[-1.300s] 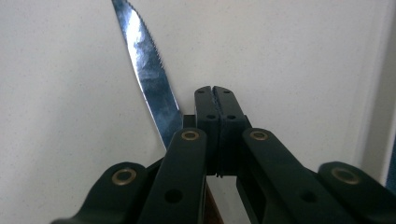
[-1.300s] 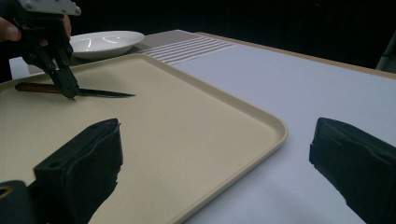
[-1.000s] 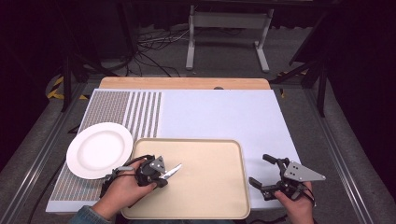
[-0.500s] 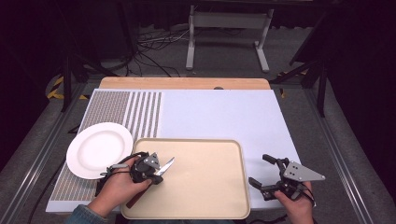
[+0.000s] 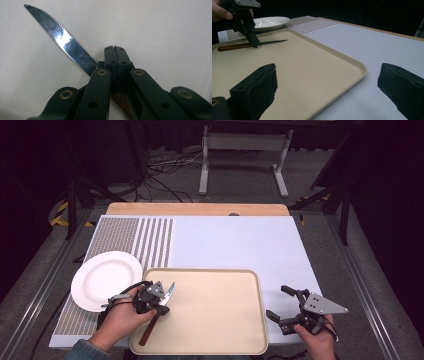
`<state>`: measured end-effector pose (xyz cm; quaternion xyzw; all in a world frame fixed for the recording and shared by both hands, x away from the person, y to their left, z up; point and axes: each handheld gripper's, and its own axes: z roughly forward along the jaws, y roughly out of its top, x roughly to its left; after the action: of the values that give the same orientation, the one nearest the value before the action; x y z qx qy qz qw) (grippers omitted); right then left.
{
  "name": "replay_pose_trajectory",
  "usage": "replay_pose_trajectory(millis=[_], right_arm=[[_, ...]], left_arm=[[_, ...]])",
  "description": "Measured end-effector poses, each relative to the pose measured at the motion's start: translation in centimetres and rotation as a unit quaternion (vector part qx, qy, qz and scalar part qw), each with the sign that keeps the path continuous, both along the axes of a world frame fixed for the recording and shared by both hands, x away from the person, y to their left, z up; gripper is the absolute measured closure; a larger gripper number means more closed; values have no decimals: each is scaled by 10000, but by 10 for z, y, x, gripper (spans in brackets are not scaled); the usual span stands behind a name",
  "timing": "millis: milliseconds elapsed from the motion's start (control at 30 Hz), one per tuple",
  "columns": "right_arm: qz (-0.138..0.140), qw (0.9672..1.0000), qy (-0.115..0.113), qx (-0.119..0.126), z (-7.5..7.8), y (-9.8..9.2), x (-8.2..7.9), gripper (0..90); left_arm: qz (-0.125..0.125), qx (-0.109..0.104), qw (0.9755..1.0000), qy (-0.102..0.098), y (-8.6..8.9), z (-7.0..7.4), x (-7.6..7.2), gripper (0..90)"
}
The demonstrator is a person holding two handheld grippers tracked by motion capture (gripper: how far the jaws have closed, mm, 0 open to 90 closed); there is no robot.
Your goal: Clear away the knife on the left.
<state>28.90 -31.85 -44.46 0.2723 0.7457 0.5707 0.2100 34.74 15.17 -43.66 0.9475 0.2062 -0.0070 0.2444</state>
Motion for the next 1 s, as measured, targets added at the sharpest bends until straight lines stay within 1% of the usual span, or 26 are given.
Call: replay_pose_trajectory(millis=[233,267,333,433,533,567,600,700,733,833,900,1000], right_arm=[[-5,10000,4,-15,0,0,0,29],[-3,10000,4,-13,0,0,0,29],[-1,10000,4,-26,0,0,0,29],[3,10000,-2,-23,0,1,0,28],[1,10000,4,-21,0,1,0,28],[1,10000,6,-29,0,1,0,28],[10,10000,-2,-18,0,1,0,28],[7,10000,9,-30,0,1,0,28],[10,10000,9,-32,0,1,0,28],[10,10000,10,-31,0,1,0,28],[11,10000,11,-34,0,1,0,28],[14,10000,12,-23,0,2,0,28]], left_arm=[[46,-3,10000,-21,4,0,-1,900],[84,-8,10000,-14,4,0,-1,900],[58,-24,10000,-8,5,-1,-1,900],[103,-39,9999,7,7,-1,-2,900],[89,-30,10000,-24,8,-1,-2,900],[134,-12,9999,-25,10,-1,-3,900],[162,-55,9999,-24,10,-1,-3,900],[154,-30,9999,-45,12,-1,-2,900],[213,-74,9997,-25,13,-1,-3,900],[312,-63,9995,-26,15,-1,-3,900],[356,-20,9993,-66,17,-1,-2,900],[405,-38,9992,-51,19,-1,-2,900]])
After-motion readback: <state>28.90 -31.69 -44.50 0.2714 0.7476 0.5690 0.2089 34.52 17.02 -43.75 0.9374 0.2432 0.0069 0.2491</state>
